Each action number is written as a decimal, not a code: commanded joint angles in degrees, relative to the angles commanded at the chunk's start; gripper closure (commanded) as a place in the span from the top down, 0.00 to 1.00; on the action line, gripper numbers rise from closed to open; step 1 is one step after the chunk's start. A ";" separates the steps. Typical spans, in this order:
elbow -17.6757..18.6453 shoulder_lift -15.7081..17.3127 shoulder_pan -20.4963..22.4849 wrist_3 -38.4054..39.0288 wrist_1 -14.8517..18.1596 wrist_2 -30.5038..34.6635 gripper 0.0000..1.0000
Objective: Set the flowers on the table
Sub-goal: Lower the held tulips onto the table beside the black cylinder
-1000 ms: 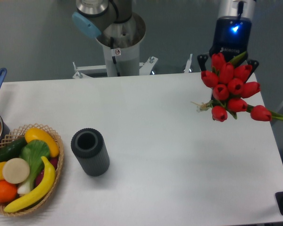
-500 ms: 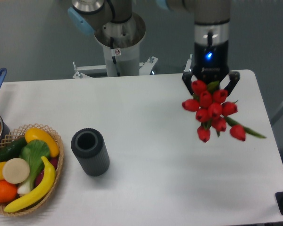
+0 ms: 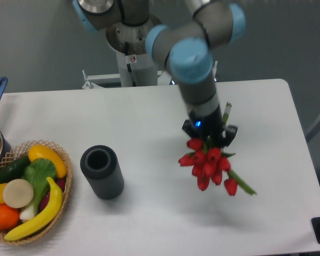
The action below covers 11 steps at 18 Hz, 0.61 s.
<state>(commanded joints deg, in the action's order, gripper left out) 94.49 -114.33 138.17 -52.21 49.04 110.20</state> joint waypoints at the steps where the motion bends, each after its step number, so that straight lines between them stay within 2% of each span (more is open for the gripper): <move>1: -0.27 -1.50 -0.62 0.00 0.00 0.71 0.38; 4: -0.62 -4.58 -1.24 -0.09 0.09 2.73 0.38; 7: -2.55 -8.09 -1.68 0.00 0.00 2.82 0.38; 11: -2.74 -9.16 -2.03 0.00 0.00 2.21 0.39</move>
<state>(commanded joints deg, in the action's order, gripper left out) 91.76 -123.49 136.14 -52.21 49.04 112.41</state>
